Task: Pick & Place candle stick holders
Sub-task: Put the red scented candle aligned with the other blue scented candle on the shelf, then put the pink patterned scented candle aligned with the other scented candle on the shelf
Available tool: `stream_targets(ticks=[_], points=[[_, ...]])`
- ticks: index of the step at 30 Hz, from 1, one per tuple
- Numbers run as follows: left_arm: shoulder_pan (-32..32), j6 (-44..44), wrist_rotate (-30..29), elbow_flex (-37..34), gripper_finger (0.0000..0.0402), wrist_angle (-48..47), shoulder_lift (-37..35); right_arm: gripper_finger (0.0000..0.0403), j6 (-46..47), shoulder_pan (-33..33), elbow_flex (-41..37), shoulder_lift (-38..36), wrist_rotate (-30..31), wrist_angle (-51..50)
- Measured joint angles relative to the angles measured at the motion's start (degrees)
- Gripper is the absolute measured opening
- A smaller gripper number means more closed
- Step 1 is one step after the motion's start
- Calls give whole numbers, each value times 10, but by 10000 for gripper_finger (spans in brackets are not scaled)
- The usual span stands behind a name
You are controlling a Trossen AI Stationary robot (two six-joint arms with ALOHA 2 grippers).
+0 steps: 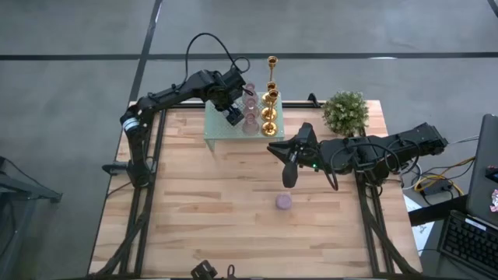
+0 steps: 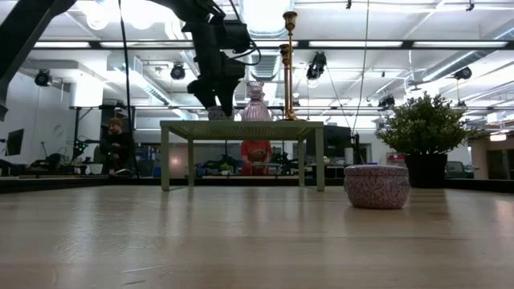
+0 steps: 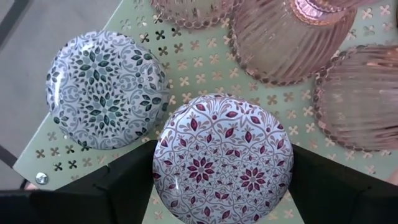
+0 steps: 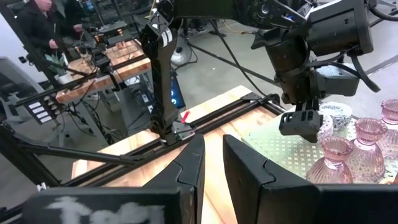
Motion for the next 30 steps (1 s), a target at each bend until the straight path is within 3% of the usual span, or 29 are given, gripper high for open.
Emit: stream_targets(ticks=[18, 23, 30], points=[[-1, -10, 4, 1, 332, -32, -9, 52, 7, 2, 0, 0, -10, 1], [-3, -1, 9, 8, 332, -73, -37, 52, 13, 3, -13, 0, -76, -10], [-32, -23, 42, 1, 332, -100, -103, 52, 132, 3, -68, 0, -168, -104]])
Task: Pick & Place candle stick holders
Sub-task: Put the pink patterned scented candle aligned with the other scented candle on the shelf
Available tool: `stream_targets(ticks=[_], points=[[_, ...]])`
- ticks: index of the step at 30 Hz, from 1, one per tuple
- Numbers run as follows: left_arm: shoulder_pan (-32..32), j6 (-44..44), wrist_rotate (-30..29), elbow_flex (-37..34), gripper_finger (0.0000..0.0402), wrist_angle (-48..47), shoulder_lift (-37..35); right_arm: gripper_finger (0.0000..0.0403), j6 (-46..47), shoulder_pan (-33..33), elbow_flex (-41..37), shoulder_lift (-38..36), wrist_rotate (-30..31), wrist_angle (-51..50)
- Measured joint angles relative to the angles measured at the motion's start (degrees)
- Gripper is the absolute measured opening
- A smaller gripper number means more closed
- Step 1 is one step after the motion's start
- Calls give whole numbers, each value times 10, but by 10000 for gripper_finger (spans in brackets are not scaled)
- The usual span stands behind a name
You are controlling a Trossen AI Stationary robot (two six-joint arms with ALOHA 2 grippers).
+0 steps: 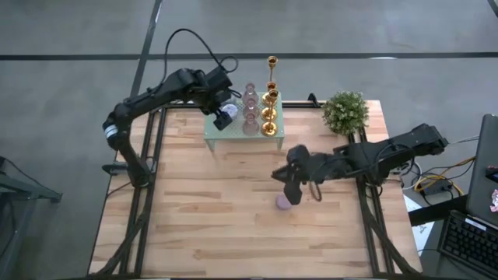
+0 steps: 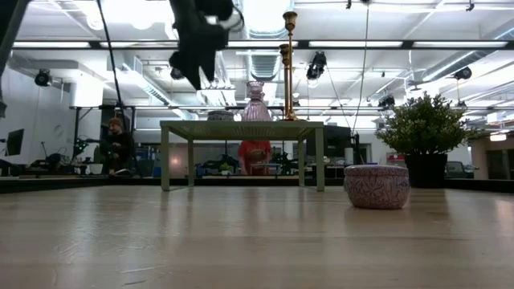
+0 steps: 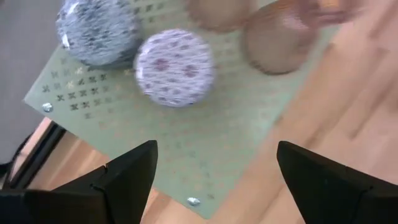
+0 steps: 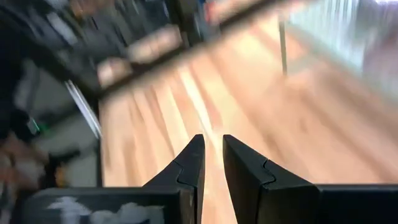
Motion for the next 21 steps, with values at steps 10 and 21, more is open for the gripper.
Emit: stream_targets(ticks=[10, 21], points=[[-100, -68, 11, -1, 332, 20, -82, 76, 84, 10, -177, 1, -119, 0], [-212, -187, 18, -1, 333, 52, -92, 233, 91, 12, -300, 1, -130, 102]])
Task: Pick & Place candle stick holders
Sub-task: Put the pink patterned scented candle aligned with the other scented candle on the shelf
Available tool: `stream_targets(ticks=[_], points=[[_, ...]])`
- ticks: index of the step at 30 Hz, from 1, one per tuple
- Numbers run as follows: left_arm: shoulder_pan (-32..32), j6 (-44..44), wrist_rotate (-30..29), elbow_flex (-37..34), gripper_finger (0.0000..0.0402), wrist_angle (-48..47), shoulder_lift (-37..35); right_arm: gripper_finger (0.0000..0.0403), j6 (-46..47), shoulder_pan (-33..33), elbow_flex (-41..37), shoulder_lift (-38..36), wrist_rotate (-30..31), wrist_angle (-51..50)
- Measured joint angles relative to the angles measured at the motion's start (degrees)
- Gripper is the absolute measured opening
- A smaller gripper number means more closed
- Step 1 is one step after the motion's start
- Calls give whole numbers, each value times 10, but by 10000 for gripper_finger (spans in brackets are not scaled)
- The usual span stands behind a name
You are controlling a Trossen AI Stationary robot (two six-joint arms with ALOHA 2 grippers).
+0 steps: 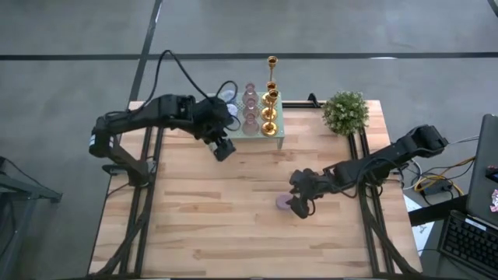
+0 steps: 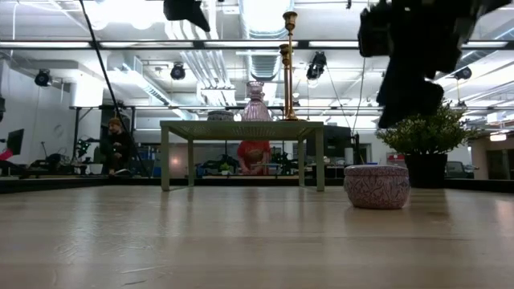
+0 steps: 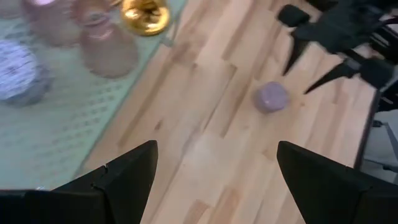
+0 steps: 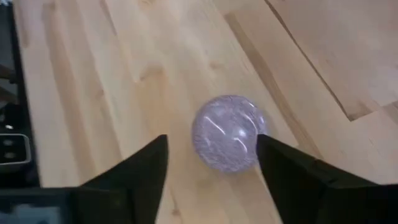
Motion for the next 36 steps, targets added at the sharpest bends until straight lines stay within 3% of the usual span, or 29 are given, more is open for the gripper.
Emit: stream_targets(ticks=[6, 12, 19, 28, 36], points=[[-37, 15, 6, -1, 333, 23, 11, 307, -24, 0, -40, 0, 16, 43], [-61, 35, 9, -1, 333, 39, 11, 336, -56, 0, -68, 0, 29, 79], [-67, 34, 9, -1, 333, 42, 11, 334, -72, 5, -79, 24, 30, 103], [-67, 25, 9, -1, 333, 42, 11, 330, -94, 18, -39, 123, 31, 112], [-67, 22, 9, -1, 333, 42, 11, 296, -114, 19, 15, 193, 31, 117]])
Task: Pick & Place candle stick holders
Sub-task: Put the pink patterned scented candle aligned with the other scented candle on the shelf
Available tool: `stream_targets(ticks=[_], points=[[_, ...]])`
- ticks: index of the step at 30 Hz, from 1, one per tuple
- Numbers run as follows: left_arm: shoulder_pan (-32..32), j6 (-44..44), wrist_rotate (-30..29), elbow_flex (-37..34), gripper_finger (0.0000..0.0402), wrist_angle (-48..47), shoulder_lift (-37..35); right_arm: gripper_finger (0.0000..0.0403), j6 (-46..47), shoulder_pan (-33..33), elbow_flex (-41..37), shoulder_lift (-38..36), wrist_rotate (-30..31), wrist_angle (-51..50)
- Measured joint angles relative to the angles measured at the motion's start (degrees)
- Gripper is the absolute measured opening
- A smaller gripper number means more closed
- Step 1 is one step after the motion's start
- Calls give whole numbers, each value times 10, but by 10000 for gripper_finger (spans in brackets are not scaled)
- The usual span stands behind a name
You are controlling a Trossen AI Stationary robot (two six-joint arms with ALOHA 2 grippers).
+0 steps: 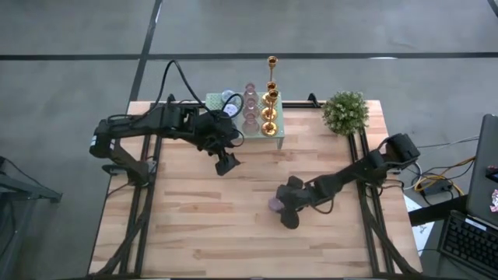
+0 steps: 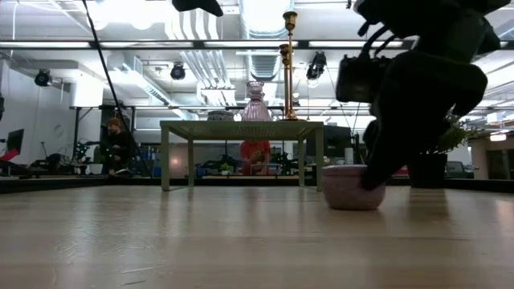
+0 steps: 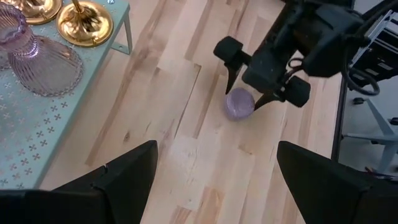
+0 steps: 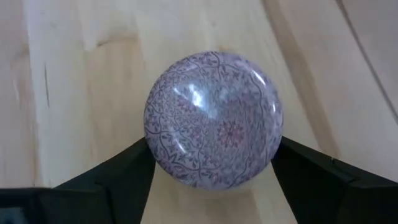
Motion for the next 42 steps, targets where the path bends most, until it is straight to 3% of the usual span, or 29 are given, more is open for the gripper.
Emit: stream_targets(ticks=[18, 29, 34, 38, 42], points=[[-31, 3, 3, 0, 333, -47, 0, 249, -34, 0, 167, 144, 13, 8], [-56, 2, 3, 0, 333, -54, 0, 231, -45, -8, 369, 296, 12, 4], [-64, 3, 4, -1, 333, -84, 0, 228, -4, -27, 463, 350, 10, -1], [-75, 9, 8, -9, 333, -98, -2, 228, 27, -48, 523, 374, 9, -61], [-94, 26, 30, -28, 333, -110, -3, 226, -12, -52, 555, 363, 4, -129]])
